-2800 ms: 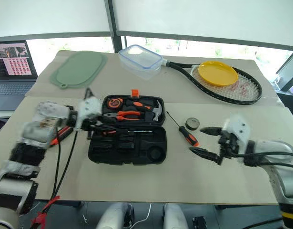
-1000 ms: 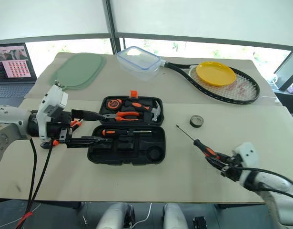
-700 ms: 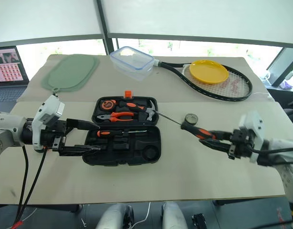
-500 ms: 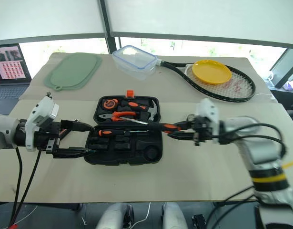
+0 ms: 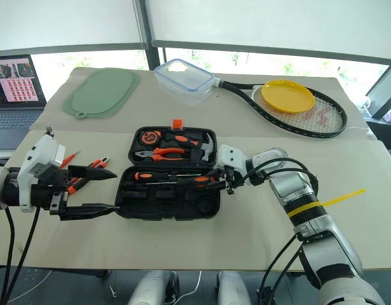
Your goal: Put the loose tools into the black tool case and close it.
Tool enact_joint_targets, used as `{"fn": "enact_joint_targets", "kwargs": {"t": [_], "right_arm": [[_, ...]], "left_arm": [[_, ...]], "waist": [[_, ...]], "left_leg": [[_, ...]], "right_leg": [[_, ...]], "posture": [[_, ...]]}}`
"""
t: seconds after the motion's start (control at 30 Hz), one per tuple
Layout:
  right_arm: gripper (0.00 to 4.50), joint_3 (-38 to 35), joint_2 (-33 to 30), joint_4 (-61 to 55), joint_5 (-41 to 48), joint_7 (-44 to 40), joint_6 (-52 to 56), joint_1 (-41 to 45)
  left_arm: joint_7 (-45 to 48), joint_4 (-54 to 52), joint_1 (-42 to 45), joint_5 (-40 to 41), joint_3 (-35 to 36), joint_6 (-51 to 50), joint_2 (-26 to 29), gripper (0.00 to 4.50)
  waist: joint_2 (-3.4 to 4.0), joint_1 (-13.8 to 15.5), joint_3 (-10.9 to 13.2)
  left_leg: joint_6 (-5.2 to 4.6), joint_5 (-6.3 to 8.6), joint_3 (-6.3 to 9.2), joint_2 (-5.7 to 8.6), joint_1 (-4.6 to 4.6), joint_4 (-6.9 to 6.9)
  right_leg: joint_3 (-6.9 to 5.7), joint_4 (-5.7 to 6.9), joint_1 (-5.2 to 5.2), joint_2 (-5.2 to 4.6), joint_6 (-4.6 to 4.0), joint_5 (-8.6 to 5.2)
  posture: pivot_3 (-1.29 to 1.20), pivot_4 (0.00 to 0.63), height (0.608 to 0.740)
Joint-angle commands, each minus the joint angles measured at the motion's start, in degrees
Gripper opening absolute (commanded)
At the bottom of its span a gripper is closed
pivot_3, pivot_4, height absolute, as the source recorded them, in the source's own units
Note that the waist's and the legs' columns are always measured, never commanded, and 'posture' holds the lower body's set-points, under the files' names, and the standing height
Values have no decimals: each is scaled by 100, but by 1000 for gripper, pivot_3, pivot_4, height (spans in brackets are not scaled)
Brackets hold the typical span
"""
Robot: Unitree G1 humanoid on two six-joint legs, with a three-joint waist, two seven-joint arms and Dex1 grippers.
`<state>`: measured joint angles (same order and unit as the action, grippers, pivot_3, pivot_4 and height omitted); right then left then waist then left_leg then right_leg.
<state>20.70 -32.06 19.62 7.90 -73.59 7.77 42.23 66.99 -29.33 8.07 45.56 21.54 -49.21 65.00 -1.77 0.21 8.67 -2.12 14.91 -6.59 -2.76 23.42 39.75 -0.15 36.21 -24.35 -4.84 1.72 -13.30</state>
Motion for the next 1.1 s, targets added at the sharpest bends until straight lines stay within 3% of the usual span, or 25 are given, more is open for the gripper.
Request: {"fn": "enact_joint_targets", "kwargs": {"t": [0.03,0.5,0.57,0.73,0.87,1.0,1.03,1.1], "right_arm": [[974,-103,24,41,-98,-51,-117,115],[974,-284,31,150,-24,-83,187,-27],[1982,-318,77,9,66,-88,333,-34],[3538,-517,146,-551,391,-105,668,24],[3538,-675,306,-907,672,50,1166,146],[2607,-662,607,-851,559,413,1232,172],[2045,-629,670,-799,489,492,1179,156],[1412,-573,787,-724,377,645,1134,126]], "left_arm": [[-57,-134,-15,118,197,-16,83,4500],[-59,11,164,64,-9,159,147,4500],[-60,40,206,36,-67,192,130,4500],[-69,83,296,8,-169,235,104,4500],[-47,143,334,-30,-220,274,98,4500],[-71,172,353,-57,-285,327,69,4500],[-74,170,342,-68,-299,344,59,4500],[-76,175,323,-81,-320,375,50,4500]], "waist": [[0,-15,0],[0,-25,0],[0,-24,0],[2,-33,1],[2,-44,1],[2,-54,1],[2,-52,1],[2,-50,1]], "left_leg": [[0,0,0,0,0,-1],[3,0,-1,0,-1,-1],[3,0,-1,0,-1,-1],[3,0,0,-1,1,-1],[3,0,1,-2,1,-3],[4,0,0,-3,0,-4],[4,0,-1,-2,0,-4],[4,0,-3,-2,2,-3]], "right_leg": [[0,0,0,0,0,0],[-1,0,1,0,-1,0],[-1,0,1,0,-1,0],[-1,1,-1,0,-1,0],[-1,2,-2,1,-1,0],[-1,2,-2,2,-3,0],[-1,2,-2,2,-3,0],[-2,1,-2,2,-2,0]], "posture": [[0,150,738],[0,150,738],[0,150,738],[0,150,738],[0,150,738],[0,150,738],[0,150,738],[0,150,738]]}}
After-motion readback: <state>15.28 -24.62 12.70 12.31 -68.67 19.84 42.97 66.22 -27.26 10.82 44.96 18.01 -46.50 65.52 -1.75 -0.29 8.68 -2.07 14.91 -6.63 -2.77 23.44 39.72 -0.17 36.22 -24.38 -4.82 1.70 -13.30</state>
